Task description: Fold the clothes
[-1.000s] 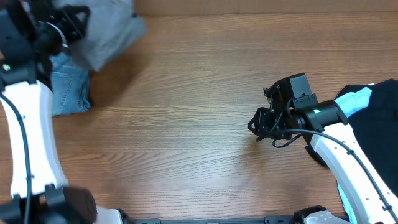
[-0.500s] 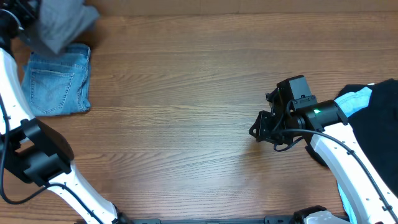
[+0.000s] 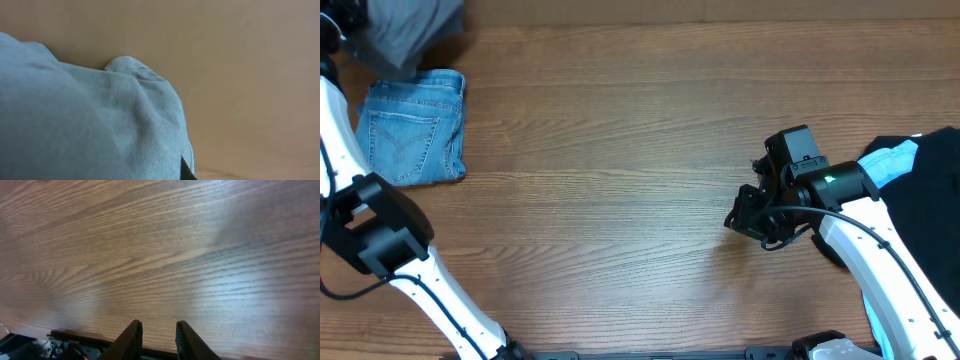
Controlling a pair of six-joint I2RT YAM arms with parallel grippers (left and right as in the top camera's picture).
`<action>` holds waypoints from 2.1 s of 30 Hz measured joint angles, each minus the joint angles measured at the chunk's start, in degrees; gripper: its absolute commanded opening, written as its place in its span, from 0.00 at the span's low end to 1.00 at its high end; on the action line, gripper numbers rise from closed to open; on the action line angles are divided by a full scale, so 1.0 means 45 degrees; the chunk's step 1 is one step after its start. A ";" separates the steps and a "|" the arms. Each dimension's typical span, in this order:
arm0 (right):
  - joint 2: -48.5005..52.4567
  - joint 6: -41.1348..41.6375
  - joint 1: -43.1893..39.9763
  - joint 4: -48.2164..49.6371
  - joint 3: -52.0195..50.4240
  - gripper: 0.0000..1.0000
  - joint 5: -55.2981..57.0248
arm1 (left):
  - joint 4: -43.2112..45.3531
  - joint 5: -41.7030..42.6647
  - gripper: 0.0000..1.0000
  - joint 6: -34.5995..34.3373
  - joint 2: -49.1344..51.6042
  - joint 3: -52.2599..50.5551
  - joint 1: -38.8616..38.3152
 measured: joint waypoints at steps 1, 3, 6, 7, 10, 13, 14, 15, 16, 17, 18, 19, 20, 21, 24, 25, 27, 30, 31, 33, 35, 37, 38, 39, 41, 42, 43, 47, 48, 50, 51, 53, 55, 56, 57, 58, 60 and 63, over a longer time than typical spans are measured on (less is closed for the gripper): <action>0.0000 0.0034 0.0000 -0.0058 0.0000 0.26 -0.0010 | -0.0102 0.0005 0.04 0.0044 0.0243 0.0000 0.0000; 0.0005 0.0087 -0.0005 -0.0049 0.0000 0.26 -0.0005 | -0.0180 0.0053 0.04 0.0092 0.0695 0.0000 0.0000; 0.0005 0.0146 0.0000 0.0073 0.0000 0.26 -0.0005 | -0.0146 0.0180 0.04 0.0102 0.1122 0.0000 0.0000; 0.0000 0.0170 0.0000 0.0102 0.0000 0.27 -0.0005 | -0.0029 0.0238 0.04 0.0097 0.1132 0.0000 0.0000; 0.0005 0.0180 -0.0005 0.0112 0.0000 0.27 0.0000 | 0.0607 0.0291 0.04 0.0078 0.1132 0.0248 -0.0044; 0.0005 0.0180 0.0000 0.0126 0.0000 0.27 0.0005 | 0.1826 0.0306 0.04 -0.0107 0.1132 0.0636 -0.0073; 0.0000 0.0185 0.0000 0.0126 0.0000 0.27 0.0005 | 0.2147 0.0325 0.04 -0.0219 0.1127 0.0699 -0.0068; 0.0005 0.0185 0.0000 0.0131 0.0000 0.27 0.0005 | 0.2390 0.0321 0.04 -0.0277 0.1132 0.0743 -0.0068; 0.0000 0.0180 0.0000 0.0141 0.0000 0.27 0.0005 | 0.2458 0.0321 0.04 -0.0296 0.1127 0.0772 -0.0068; 0.0005 0.0185 0.0000 0.0141 0.0000 0.27 0.0005 | 0.2438 0.0311 0.04 -0.0291 0.1127 0.0792 -0.0073; 0.0005 0.0185 0.0000 0.0146 0.0000 0.27 0.0005 | 0.2273 0.0233 0.04 -0.0243 0.1127 0.0801 -0.0083; 0.0005 0.0180 0.0000 0.0146 0.0000 0.27 0.0010 | 0.1962 0.0141 0.04 -0.0131 0.1127 0.0816 -0.0107; 0.0000 0.0185 0.0000 0.0151 0.0000 0.27 0.0005 | 0.1681 0.0010 0.04 0.0063 0.1127 0.0816 -0.0141; 0.0005 0.0185 0.0000 0.0151 0.0000 0.26 0.0005 | 0.1336 -0.0170 0.04 0.0355 0.1132 0.0816 -0.0214; 0.0000 0.0185 -0.0005 0.0151 0.0000 0.26 0.0005 | 0.0719 -0.0622 0.04 0.1287 0.1248 0.0816 -0.0549; 0.0005 0.0185 0.0000 0.0146 0.0000 0.27 0.0005 | 0.0622 -0.0690 0.04 0.1462 0.1297 0.0816 -0.0665; 0.0005 0.0185 0.0000 0.0126 0.0000 0.27 0.0005 | 0.0520 -0.0816 0.04 0.1783 0.1447 0.0816 -0.0937; 0.0005 0.0185 0.0000 0.0044 0.0000 0.27 0.0000 | 0.0675 -0.0913 0.04 0.2011 0.1695 0.0816 -0.1248; 0.0000 0.0180 0.0000 0.0024 0.0000 0.27 0.0005 | 0.0763 -0.0928 0.04 0.2035 0.1787 0.0821 -0.1389; 0.0005 0.0185 0.0000 0.0000 0.0000 0.26 0.0005 | 0.0782 -0.0947 0.04 0.2035 0.1846 0.0889 -0.1443; 0.0000 0.0185 0.0000 0.0005 0.0000 0.26 0.0005 | 0.0763 -0.1117 0.04 0.2040 0.1851 0.0957 -0.1423; 0.0005 0.0175 0.0000 0.0005 0.0000 0.26 0.0010 | 0.0549 -0.1268 0.04 0.2093 0.1851 0.1059 -0.1370; 0.0000 0.0185 -0.0005 0.0005 0.0000 0.27 0.0005 | 0.0374 -0.1360 0.04 0.2195 0.1851 0.1112 -0.1355; 0.0005 0.0185 0.0000 0.0010 0.0000 0.27 0.0010 | 0.0092 -0.1452 0.04 0.2375 0.1851 0.1156 -0.1311; 0.0000 0.0189 0.0000 0.0005 0.0000 0.26 0.0005 | -0.0296 -0.1554 0.04 0.2749 0.1851 0.1185 -0.1282; 0.0000 0.0180 0.0000 0.0005 0.0000 0.27 0.0005 | -0.0398 -0.1603 0.04 0.2871 0.1851 0.1185 -0.1253; 0.0000 0.0185 0.0000 0.0005 0.0000 0.27 0.0005 | -0.0418 -0.1613 0.04 0.3002 0.1851 0.1185 -0.1209; 0.0000 0.0185 0.0000 -0.0005 0.0000 0.27 0.0005 | 0.0044 -0.1593 0.04 0.3089 0.1855 0.1248 -0.1083; 0.0005 0.0185 0.0000 0.0000 0.0000 0.27 0.0010 | 0.0136 -0.1593 0.04 0.3084 0.1855 0.1302 -0.1039; 0.0000 0.0180 0.0000 -0.0005 0.0000 0.27 0.0010 | 0.0389 -0.1593 0.04 0.3089 0.1851 0.1477 -0.0913; 0.0005 0.0180 0.0000 0.0005 0.0000 0.27 0.0005 | 0.0559 -0.1603 0.04 0.3089 0.1851 0.1574 -0.0850; 0.0000 0.0185 0.0000 0.0010 0.0000 0.27 0.0005 | 0.0821 -0.1681 0.04 0.3104 0.1851 0.1787 -0.0748; 0.0005 0.0185 -0.0005 0.0010 0.0000 0.27 0.0005 | 0.0884 -0.1817 0.04 0.3313 0.1851 0.1938 -0.0675; 0.0000 0.0214 0.0000 0.0005 0.0000 0.27 0.0005 | 0.0826 -0.1870 0.04 0.3492 0.1851 0.1972 -0.0646; 0.0000 0.0243 0.0000 0.0005 0.0000 0.26 0.0005 | 0.0690 -0.1923 0.04 0.3706 0.1851 0.1977 -0.0636; 0.0000 0.0291 0.0000 0.0005 0.0000 0.27 0.0005 | 0.0413 -0.1972 0.04 0.3963 0.1851 0.1972 -0.0641; 0.0005 0.0350 0.0000 0.0005 0.0000 0.26 0.0005 | -0.0121 -0.2064 0.04 0.4435 0.1851 0.1967 -0.0714; 0.0005 0.0423 0.0000 -0.0029 0.0000 0.26 0.0005 | -0.0903 -0.2123 0.04 0.5105 0.1851 0.1938 -0.0908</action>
